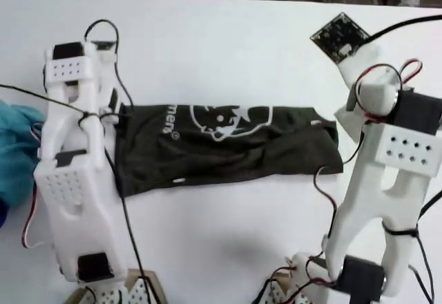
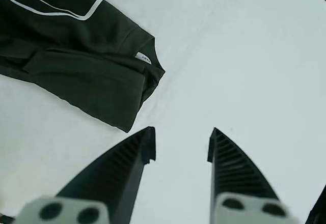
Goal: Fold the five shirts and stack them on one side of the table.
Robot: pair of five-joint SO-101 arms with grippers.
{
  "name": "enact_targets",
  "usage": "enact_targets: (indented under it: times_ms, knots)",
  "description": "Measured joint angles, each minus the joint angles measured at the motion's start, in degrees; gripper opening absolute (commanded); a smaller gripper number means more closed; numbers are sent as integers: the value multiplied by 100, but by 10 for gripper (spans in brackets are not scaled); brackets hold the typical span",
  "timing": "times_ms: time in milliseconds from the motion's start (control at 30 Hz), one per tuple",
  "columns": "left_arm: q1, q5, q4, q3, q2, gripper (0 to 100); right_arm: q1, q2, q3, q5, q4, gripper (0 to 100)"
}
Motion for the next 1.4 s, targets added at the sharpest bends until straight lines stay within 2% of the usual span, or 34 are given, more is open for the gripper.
enact_targets:
  times_ms: [100,267,467,733,867,933,1233,1300,1400]
  knots:
    - [53,0,-132,721,-255,194,0,-193,220,9,0,181]
    - [44,-18,-967,1662,-343,195,0,-378,255,9,0,181]
    - [79,-413,-1793,2382,-571,191,0,-466,255,9,0,181]
    - [70,-448,-1925,2532,-598,199,0,-545,255,9,0,181]
    - [53,-448,-1916,2453,-343,323,0,-545,255,9,0,181]
    - [44,-457,-1785,2242,-193,343,0,-545,255,9,0,181]
    - [44,-554,-1257,1354,440,278,0,-545,255,9,0,181]
    - [44,-554,-1099,1143,589,202,0,-545,255,9,0,181]
    - [44,-554,-853,791,809,34,0,-545,255,9,0,181]
